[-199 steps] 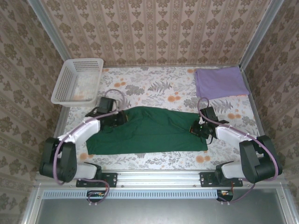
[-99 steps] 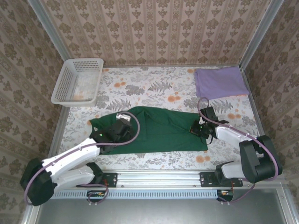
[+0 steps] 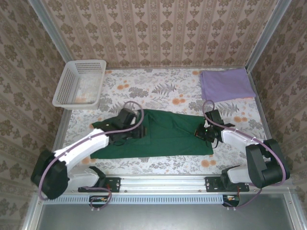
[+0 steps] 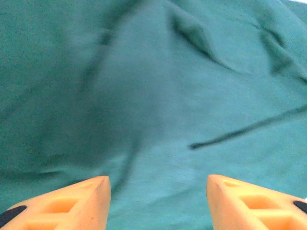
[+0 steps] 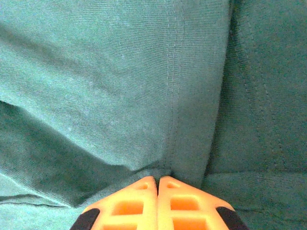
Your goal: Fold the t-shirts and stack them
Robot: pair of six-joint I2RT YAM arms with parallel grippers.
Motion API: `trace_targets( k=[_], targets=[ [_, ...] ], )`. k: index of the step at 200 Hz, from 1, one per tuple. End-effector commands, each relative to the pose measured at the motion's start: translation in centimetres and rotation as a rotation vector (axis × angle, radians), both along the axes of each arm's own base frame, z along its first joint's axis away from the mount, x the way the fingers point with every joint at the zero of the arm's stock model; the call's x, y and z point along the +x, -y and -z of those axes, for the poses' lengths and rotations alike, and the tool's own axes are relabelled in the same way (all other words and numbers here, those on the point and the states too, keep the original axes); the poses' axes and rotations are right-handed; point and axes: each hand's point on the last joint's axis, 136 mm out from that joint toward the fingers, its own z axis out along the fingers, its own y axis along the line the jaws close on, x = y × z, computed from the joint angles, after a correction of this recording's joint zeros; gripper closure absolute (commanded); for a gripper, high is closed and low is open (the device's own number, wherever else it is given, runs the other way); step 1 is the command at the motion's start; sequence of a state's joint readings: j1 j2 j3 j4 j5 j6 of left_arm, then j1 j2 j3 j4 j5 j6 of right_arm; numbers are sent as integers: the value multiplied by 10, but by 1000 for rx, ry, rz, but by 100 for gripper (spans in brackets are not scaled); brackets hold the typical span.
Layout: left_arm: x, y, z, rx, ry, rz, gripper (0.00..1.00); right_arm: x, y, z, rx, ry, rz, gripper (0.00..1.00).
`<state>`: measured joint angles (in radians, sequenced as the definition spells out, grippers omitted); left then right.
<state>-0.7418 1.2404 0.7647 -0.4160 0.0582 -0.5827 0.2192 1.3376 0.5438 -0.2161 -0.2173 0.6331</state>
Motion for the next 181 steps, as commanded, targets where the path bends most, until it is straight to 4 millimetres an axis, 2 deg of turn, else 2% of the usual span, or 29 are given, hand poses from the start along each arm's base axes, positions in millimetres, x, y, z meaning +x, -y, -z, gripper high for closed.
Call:
trace_targets(
  k=[1,40,73,89,137,181],
  targets=[
    [-11,25,8,38,-65,35,46,0,0,-2,-10,-7,7,100],
    [-19,34,36,259,-119,156,52,-1,0,-2,-8,-6,6,100],
    [-20,43,49,404,-130,236,55,-1,0,-2,-8,-4,6,100],
    [-21,45,52,431,-130,254,55,-1,0,-3,-7,-1,6,100],
    [-24,35,61,502,-150,263,55,-1,1,-2,-7,-4,8,100],
    [-24,41,68,492,-160,274,58,0,0,-3,-7,-1,7,100]
  ],
)
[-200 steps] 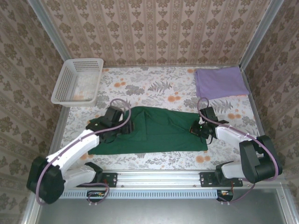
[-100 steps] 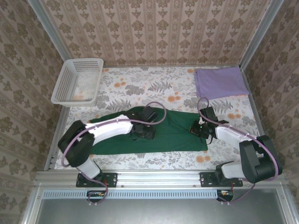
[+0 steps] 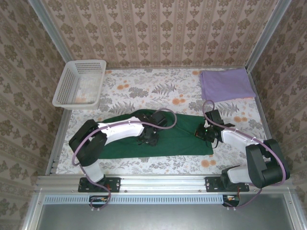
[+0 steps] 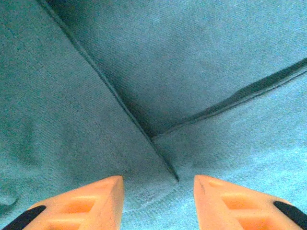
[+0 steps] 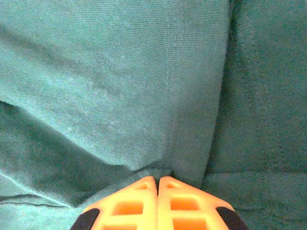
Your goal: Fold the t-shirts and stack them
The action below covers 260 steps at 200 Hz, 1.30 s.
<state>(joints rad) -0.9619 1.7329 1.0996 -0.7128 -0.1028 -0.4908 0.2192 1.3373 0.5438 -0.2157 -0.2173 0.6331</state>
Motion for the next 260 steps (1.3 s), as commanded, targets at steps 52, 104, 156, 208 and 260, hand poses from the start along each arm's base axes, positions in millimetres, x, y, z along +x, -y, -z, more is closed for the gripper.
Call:
trace_targets(
  k=[52,104,156,208,260],
  targets=[
    [1,3,11,40,-15,39,61,-1,1,-2,-9,-5,8,100],
    [3,5,13,34,-9,34,72,-1,1,-2,-9,-5,7,100],
    [5,7,8,19,6,33,82,-1,1,-2,-9,-6,8,100],
    [6,11,1,-10,20,37,91,-1,1,-2,-11,-8,9,100],
    [18,2,-24,-21,116,24,100,-2,0,-4,-7,-6,2,100]
  ],
)
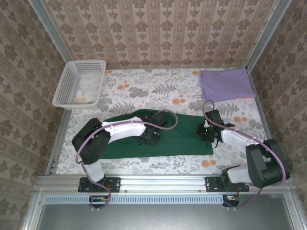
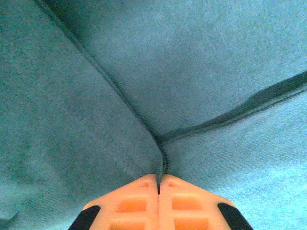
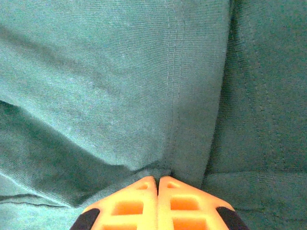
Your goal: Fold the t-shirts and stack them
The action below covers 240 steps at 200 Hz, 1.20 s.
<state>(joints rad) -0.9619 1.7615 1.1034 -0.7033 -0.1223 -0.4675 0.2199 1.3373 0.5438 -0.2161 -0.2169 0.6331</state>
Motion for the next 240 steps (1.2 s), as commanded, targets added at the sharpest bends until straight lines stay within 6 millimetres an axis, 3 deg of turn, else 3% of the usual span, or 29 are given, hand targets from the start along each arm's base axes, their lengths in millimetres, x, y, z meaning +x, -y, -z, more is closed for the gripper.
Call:
trace_targets(
  k=[1,58,105,138,153,187,240],
  targets=[
    [15,3,-32,-52,111,5,100,-1,0,-5,-6,-6,3,100],
    [37,-26,-69,-123,233,-47,100,8,-4,-31,13,54,-11,100],
    [34,-35,-67,-134,220,-54,100,6,-16,-49,90,53,-27,100],
    [20,-51,-70,-168,224,-84,100,-12,-35,-61,205,21,-62,100],
    [5,-53,-63,-210,175,-79,100,-24,-44,-56,248,-11,-85,100],
    [-27,-56,-26,-264,39,-121,100,-45,-51,-20,177,-112,-117,100],
    [-45,-65,19,-211,-19,-186,100,-51,-26,12,-27,-139,-29,100]
  ],
)
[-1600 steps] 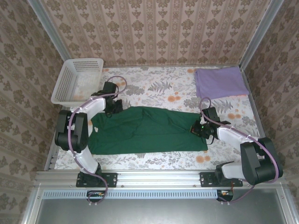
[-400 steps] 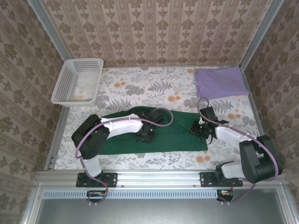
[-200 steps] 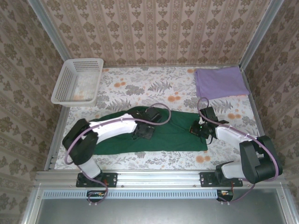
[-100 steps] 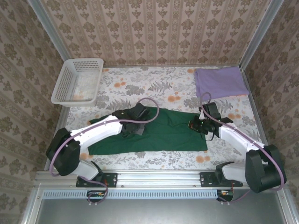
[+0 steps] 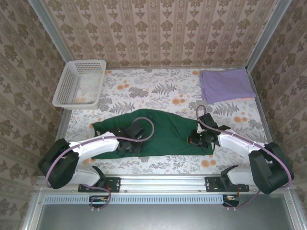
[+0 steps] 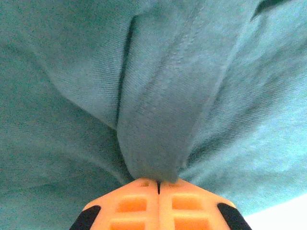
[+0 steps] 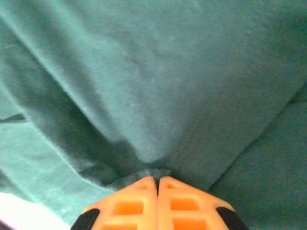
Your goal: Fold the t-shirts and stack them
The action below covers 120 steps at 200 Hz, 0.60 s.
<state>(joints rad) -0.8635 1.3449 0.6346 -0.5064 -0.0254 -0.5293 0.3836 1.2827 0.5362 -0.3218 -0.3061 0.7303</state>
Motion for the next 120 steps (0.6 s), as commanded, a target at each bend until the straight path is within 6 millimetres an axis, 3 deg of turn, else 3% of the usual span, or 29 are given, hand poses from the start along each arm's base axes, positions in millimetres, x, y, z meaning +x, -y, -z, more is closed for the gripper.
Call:
trace_targets(
  k=[1,30,84,120],
  targets=[
    [-6,6,12,-28,-29,-44,100,-4,23,16,-128,-16,84,100],
    [-12,14,21,21,-33,6,100,1,33,21,-190,-8,147,100],
    [-22,35,32,8,-47,70,100,-12,50,49,-367,-169,202,100],
    [-25,65,26,-30,-51,146,100,-6,62,47,-384,-168,378,100]
  ],
)
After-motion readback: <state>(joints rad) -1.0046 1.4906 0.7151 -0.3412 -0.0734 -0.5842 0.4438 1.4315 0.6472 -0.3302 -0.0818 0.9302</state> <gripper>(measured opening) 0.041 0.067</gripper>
